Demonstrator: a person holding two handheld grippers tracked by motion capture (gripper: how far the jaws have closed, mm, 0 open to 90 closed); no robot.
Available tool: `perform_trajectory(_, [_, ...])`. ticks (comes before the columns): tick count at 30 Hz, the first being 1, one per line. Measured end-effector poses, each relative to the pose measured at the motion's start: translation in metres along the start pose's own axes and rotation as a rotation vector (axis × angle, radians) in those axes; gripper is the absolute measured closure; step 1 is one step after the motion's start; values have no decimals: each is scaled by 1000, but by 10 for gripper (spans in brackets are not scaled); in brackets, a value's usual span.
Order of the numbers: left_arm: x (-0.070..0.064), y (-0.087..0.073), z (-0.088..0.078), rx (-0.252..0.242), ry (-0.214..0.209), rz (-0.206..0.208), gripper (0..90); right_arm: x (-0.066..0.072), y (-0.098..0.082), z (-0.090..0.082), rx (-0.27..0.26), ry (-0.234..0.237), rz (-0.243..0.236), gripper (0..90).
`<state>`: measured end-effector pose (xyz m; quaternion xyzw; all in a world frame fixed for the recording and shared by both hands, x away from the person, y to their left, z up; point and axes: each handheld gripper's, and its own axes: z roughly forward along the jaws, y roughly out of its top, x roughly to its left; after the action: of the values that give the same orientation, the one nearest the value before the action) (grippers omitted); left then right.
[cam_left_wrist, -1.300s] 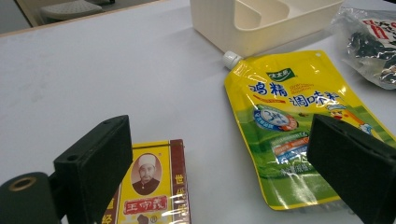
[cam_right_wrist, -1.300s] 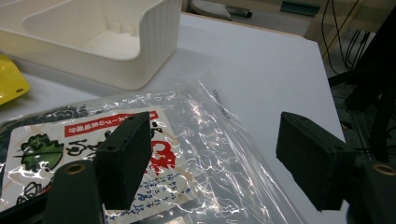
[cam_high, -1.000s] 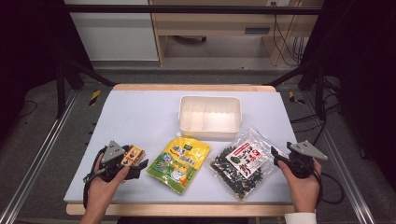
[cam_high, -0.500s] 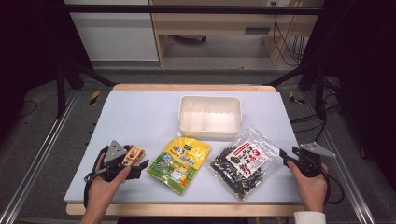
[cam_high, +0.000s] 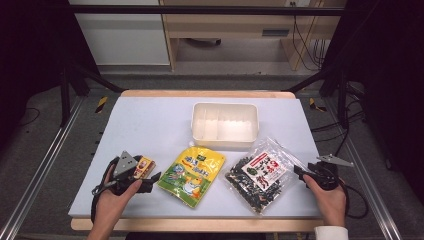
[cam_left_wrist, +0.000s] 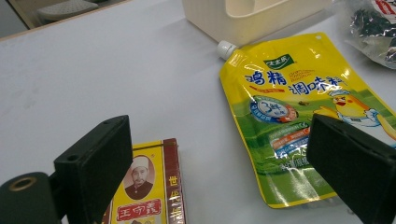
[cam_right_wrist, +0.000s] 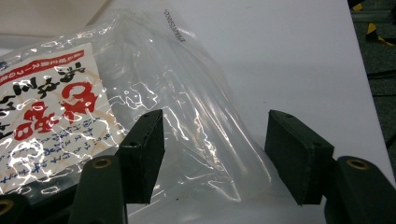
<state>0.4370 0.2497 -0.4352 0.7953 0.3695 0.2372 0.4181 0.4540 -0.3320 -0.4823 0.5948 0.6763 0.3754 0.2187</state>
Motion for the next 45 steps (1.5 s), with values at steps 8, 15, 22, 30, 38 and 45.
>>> perform_trajectory(8, [-2, 0, 3, 9, 9, 8, 69, 7, 0, -4, 6, -17, -52, 584])
perform_trajectory(15, [-4, 0, 3, 18, 19, 23, 69, 11, 0, -7, 26, 0, -57, 686])
perform_trajectory(22, [-4, 0, 3, 17, 28, 26, 69, 12, -1, -9, 79, -9, -80, 879])
perform_trajectory(30, [-2, 0, 0, 17, 35, 26, 69, 11, 1, -20, 76, 5, -79, 894])
perform_trajectory(38, [-2, -1, -1, 13, 31, 15, 70, 16, 4, -57, -27, -1, -105, 897])
perform_trajectory(45, [-5, -2, -2, 10, 23, 7, 71, 34, 28, -78, -107, -14, -188, 897])
